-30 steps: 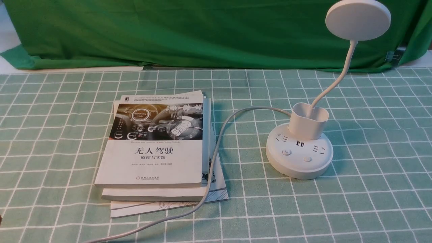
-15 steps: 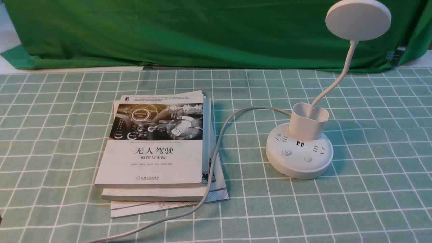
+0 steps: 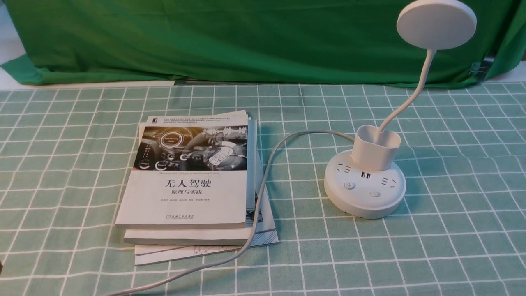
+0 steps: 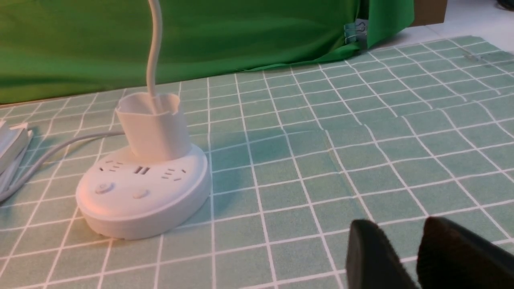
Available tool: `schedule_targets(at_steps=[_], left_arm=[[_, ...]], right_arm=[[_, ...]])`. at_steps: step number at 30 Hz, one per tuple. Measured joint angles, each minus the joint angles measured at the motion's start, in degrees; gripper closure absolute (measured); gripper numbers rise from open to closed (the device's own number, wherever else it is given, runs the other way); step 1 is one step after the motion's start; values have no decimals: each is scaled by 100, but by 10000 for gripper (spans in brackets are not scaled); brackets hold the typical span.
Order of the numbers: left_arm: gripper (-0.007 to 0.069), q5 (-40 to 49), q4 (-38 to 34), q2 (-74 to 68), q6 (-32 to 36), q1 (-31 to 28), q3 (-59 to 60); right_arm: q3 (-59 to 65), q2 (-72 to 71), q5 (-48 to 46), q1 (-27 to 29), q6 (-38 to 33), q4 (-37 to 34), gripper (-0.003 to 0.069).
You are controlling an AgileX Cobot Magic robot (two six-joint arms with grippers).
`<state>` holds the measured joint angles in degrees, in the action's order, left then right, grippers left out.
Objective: Turn on the table lamp.
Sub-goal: 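Press the button on the base of the white desk lamp with the right gripper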
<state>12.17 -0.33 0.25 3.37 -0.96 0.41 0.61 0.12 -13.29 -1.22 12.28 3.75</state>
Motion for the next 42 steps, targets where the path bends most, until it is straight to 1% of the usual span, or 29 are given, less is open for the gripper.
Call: schedule_targets(at_steps=[3, 5, 7, 9, 10, 12, 14, 18, 23, 26, 27, 29, 30, 31, 32, 33, 36, 37, 39, 40, 41, 42], left_arm=[[603, 0, 0, 0, 0, 0, 0], [603, 0, 0, 0, 0, 0, 0], [603, 0, 0, 0, 0, 0, 0], [603, 0, 0, 0, 0, 0, 0], [603, 0, 33, 0, 0, 0, 0], [603, 0, 33, 0, 0, 0, 0], [603, 0, 33, 0, 0, 0, 0], [603, 0, 0, 0, 0, 0, 0], [603, 0, 33, 0, 0, 0, 0], [603, 0, 0, 0, 0, 0, 0], [603, 0, 33, 0, 0, 0, 0], [603, 0, 33, 0, 0, 0, 0], [603, 0, 33, 0, 0, 0, 0], [603, 0, 33, 0, 0, 0, 0], [603, 0, 33, 0, 0, 0, 0], [603, 0, 33, 0, 0, 0, 0], [603, 0, 0, 0, 0, 0, 0], [603, 0, 0, 0, 0, 0, 0], [603, 0, 0, 0, 0, 0, 0], [603, 0, 0, 0, 0, 0, 0], [603, 0, 0, 0, 0, 0, 0], [603, 0, 33, 0, 0, 0, 0]], right_arm=[[0, 0, 0, 0, 19, 0, 418], [0, 0, 11, 0, 457, -375, 418], [0, 0, 11, 0, 1344, -973, 418], [0, 0, 11, 0, 2544, -1545, 418], [0, 0, 13, 0, 3132, -1705, 418], [0, 0, 13, 0, 3895, -1830, 418], [0, 0, 13, 0, 4088, -1775, 418], [0, 0, 85, 0, 3590, -1619, 418], [0, 0, 455, 0, 3014, -1582, 418], [0, 0, 872, -41, 2586, -1573, 419], [-49, 0, 891, -62, 2412, -1573, 426], [-311, 91, 781, -135, 1989, -1567, 470], [-353, 111, 756, -159, 1890, -1567, 486], [-700, 350, 573, -240, 1493, -1567, 552], [-1121, 622, 372, -323, 1121, -1567, 595], [-1458, 893, 169, -398, 780, -1567, 614], [-2501, 1830, -557, -632, -229, -1567, 627], [-2654, 1974, -677, -648, -383, -1567, 627], [-3546, 2883, -1454, -851, -1308, -1574, 627], [-3881, 3266, -1780, -936, -1662, -1582, 627], [-3943, 3344, -1843, -971, -1788, -1586, 627], [-4344, 3866, -2252, -1072, -2113, -1588, 627]])
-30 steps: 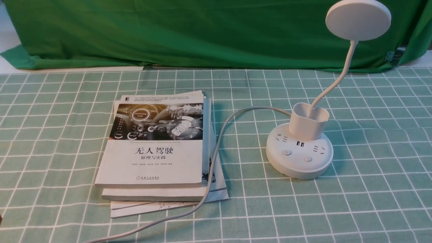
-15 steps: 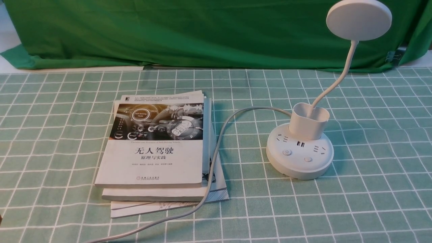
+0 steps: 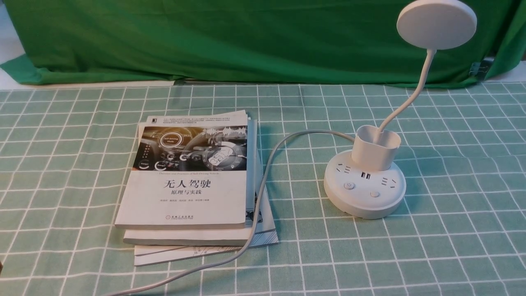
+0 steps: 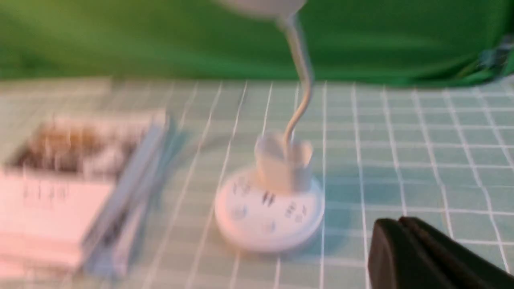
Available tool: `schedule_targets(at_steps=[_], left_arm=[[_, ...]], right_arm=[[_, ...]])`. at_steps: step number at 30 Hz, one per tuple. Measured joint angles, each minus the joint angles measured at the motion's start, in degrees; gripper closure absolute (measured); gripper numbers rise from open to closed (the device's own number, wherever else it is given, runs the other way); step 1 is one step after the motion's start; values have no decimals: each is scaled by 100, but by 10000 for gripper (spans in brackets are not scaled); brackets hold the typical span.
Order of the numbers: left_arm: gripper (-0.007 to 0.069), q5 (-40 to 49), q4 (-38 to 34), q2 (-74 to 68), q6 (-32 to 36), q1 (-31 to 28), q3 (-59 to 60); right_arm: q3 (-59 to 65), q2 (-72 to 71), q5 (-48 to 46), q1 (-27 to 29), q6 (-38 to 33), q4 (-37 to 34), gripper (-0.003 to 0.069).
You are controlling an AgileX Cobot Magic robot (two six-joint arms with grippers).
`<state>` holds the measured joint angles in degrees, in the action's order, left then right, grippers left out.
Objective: Turn on the table lamp.
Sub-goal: 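Press the button on the base of the white desk lamp with the right gripper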
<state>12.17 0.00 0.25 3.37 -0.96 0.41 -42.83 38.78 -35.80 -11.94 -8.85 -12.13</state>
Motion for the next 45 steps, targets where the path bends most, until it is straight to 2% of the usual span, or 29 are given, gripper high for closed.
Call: schedule_targets(at_steps=[3, 8, 15, 23, 29, 38, 45], left_arm=[[603, 0, -33, 0, 0, 0, 0], [603, 0, -33, 0, 0, 0, 0], [603, 0, 0, 0, 0, 0, 0], [603, 0, -33, 0, 0, 0, 0], [603, 0, 0, 0, 0, 0, 0], [603, 0, -33, 0, 0, 0, 0], [603, 0, -33, 0, 0, 0, 0]], right_arm=[[-616, 1019, -531, -242, -500, -5, 625], [-1059, 2432, -618, -575, -848, -2, 625], [-1472, 4342, -73, -1146, -1196, -4, 624], [-1931, 5869, 314, -1165, -1276, -4, 624], [-2008, 6268, 636, -1165, -1276, 45, 624], [-2008, 6340, 753, -1165, -870, 688, 624], [-2008, 6390, 786, -1165, -749, 908, 626]])
